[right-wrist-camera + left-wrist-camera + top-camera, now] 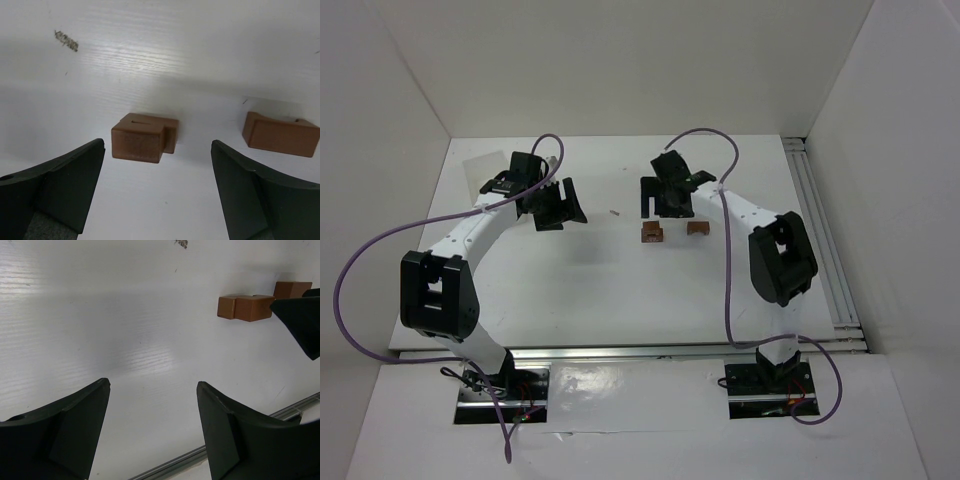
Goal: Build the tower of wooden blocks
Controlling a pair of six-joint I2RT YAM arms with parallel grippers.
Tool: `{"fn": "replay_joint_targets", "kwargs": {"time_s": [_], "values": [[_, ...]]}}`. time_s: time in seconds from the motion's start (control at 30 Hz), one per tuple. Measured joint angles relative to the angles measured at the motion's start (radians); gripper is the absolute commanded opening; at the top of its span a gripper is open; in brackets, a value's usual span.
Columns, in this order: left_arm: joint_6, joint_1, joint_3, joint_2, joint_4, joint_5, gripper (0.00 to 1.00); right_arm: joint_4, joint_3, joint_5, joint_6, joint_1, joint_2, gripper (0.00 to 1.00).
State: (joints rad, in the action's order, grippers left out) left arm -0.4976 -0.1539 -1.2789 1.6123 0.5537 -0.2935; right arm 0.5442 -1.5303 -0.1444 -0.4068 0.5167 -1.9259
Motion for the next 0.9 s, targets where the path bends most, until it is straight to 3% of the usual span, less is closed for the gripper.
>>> {"fn": "replay_joint_targets", "kwargs": {"time_s": [0.2, 0.37, 0.63, 0.7, 0.9], "values": [[0.000, 0.000, 0.000, 0.000, 0.000, 0.000, 0.82, 0.000, -0.001, 0.013, -0.001, 0.037, -0.001, 0.95], [0.000, 0.000, 0.000, 0.000, 0.000, 0.000, 0.82, 0.003, -0.024, -0.001, -0.003, 0.066, -0.034, 0.90], [0.000, 0.000, 0.000, 0.000, 0.000, 0.000, 0.82, 0.017, -0.033, -0.022, -0.006, 0.097, -0.085, 0.69], [0.000, 0.000, 0.000, 0.000, 0.000, 0.000, 0.82, 0.018, -0.034, -0.029, -0.010, 0.097, -0.085, 0.60], [0.000, 0.000, 0.000, 0.000, 0.000, 0.000, 0.82, 0.020, -0.041, -0.051, -0.015, 0.097, -0.085, 0.54]]}}
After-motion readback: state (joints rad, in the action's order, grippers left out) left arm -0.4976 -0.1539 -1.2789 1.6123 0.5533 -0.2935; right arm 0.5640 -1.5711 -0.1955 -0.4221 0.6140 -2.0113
